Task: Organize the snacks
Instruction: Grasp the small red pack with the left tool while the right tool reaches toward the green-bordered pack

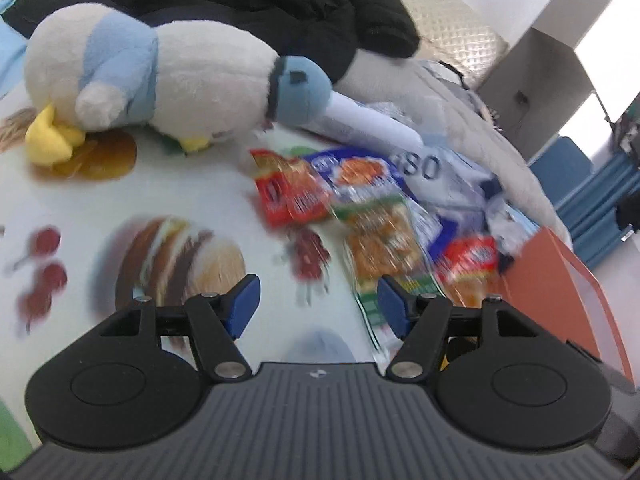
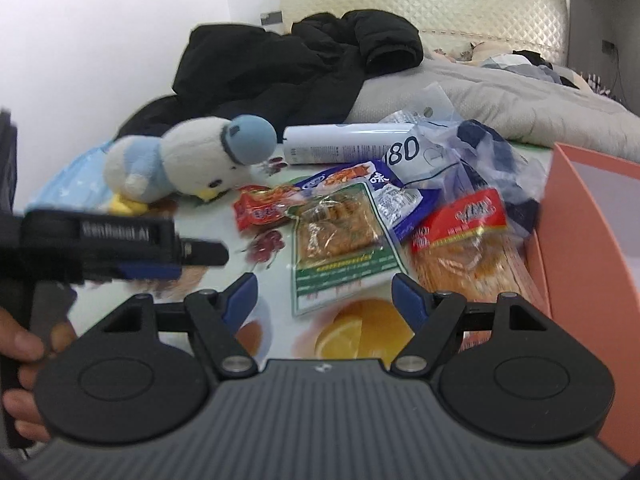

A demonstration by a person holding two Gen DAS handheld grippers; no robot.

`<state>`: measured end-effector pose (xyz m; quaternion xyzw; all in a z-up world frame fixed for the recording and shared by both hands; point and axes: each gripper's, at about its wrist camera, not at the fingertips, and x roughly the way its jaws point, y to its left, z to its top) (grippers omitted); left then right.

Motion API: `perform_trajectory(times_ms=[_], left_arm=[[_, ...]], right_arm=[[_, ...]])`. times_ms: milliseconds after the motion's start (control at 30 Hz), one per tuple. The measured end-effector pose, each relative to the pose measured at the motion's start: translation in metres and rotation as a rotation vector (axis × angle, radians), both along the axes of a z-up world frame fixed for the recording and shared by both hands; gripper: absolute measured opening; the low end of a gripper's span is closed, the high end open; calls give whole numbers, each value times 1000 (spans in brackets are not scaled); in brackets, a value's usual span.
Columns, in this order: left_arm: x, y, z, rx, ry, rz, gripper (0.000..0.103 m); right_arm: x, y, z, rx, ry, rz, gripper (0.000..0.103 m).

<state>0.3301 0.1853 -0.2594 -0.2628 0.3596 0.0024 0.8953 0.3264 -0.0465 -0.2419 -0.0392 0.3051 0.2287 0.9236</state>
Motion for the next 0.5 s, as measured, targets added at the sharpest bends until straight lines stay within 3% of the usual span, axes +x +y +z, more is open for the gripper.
perform_trajectory(times_ms=[33,133,300,433,500], left_arm=[[8,3,1,9,-10,1,70],[28,8,1,44,-15,12,69],[59,16,-10,77,-4,14,69],[74,16,-17,90,-3,10,69],[82,13,-18,126,-6,4,69]], right_arm=[[6,4,-2,-10,-5,-9,76],[23,12,-10,-29,-23,-48,89],[51,25,-24,-37,-41,-39,89],[68,42,-34,-131,-54,-6,89],[72,44,-37,-107,-64,2,89]])
